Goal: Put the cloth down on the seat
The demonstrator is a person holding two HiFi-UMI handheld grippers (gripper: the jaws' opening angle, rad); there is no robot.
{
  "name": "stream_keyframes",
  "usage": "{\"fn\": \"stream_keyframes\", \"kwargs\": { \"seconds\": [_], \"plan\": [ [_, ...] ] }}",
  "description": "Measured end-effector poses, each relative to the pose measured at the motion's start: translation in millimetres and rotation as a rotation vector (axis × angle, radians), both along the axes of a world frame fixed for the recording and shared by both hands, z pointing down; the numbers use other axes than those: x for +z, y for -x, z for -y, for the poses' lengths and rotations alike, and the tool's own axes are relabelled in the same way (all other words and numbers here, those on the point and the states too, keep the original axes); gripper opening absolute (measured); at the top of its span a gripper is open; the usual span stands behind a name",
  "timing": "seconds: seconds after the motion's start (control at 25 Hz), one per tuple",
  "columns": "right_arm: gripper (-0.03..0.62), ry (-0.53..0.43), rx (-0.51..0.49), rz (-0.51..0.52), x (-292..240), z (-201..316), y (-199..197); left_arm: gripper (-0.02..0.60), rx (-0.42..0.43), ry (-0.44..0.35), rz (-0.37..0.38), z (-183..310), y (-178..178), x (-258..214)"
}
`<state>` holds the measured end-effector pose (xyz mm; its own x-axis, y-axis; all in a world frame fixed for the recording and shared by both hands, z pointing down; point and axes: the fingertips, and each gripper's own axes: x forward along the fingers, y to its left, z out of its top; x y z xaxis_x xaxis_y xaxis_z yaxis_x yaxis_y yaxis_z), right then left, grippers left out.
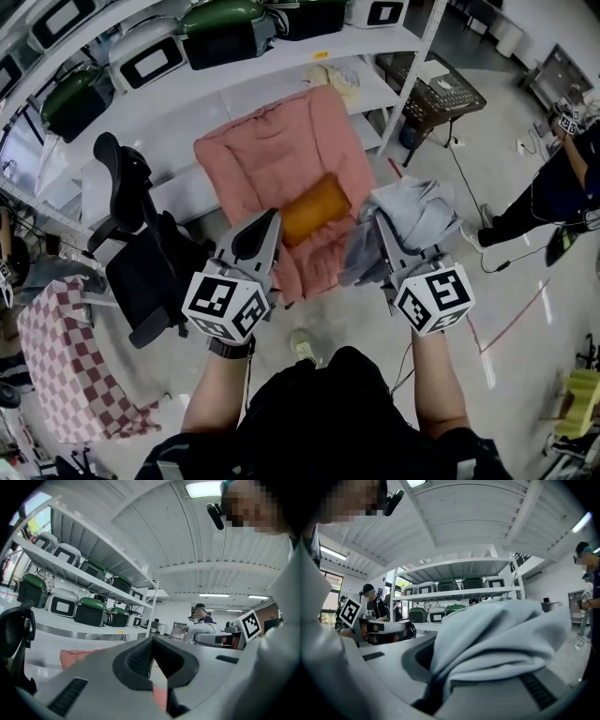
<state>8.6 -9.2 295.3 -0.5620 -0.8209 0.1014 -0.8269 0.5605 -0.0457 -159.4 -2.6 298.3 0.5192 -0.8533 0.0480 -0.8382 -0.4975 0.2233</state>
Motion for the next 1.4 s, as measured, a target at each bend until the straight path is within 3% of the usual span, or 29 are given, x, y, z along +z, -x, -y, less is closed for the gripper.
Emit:
{"fn": "stream_keyframes", "kwargs": {
  "seconds": [0.68, 1.4],
  "plan": [
    [0.032, 0.034, -0.009, -0.022, 35.3, 73.7, 12.1, 0.005, 0.042, 0.033, -0.023, 59.1, -13.7, 31.8],
    [0.032, 0.187, -0.092, -0.036, 138.1, 233.7, 12.5, 0.005, 0.030, 0.076, -0.009, 204.1, -47.7, 102.3]
  ]
}}
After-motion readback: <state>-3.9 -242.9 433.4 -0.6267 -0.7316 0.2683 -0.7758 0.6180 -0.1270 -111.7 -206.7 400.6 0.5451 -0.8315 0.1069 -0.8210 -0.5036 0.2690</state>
